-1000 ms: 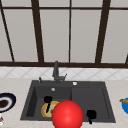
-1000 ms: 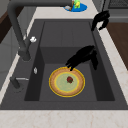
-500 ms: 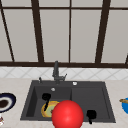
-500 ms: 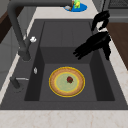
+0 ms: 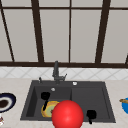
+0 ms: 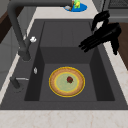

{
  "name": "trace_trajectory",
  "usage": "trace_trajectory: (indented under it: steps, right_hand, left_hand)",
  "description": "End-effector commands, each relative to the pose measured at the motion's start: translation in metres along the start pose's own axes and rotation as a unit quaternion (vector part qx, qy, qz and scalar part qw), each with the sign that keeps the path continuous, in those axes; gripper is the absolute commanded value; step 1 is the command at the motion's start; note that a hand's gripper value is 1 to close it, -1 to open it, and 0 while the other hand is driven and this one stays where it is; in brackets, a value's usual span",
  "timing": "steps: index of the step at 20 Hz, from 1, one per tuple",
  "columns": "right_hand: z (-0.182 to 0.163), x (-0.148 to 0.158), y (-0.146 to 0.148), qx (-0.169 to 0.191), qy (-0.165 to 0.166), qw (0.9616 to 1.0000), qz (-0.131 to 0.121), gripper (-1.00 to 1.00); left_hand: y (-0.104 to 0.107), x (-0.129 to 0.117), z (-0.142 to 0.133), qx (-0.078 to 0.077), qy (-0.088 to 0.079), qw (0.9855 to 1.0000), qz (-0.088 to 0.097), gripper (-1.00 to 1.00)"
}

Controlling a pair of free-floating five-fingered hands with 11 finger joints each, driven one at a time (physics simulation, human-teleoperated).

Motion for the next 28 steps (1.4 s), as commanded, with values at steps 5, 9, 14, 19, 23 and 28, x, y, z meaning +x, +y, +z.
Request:
trace_trajectory:
  steps: [5,9,14,19,23,28]
  right_hand:
    - [0.000,0.000,0.000,0.000,0.000,1.0000,0.000,0.00]
    - [0.000,0.000,0.000,0.000,0.000,1.0000,0.000,0.00]
    - [0.000,0.000,0.000,0.000,0.000,1.0000,0.000,0.00]
    - [0.000,0.000,0.000,0.000,0.000,1.0000,0.000,0.00]
    - [0.000,0.000,0.000,0.000,0.000,1.0000,0.000,0.00]
    - [0.000,0.000,0.000,0.000,0.000,1.0000,0.000,0.00]
  left_hand:
    - [-0.001,0.008,0.003,0.000,0.000,1.0000,0.000,-1.00]
    - [0.005,0.047,0.004,0.003,0.006,0.9998,-0.019,-1.00]
    - [0.021,0.087,0.007,0.008,0.004,0.9994,-0.032,-1.00]
    - [0.046,0.128,0.011,0.004,0.001,0.9996,-0.026,-1.00]
    - [0.055,0.169,0.012,0.002,0.003,0.9996,-0.027,-1.00]
    - [0.064,0.213,0.010,0.002,0.005,0.9995,-0.031,-1.00]
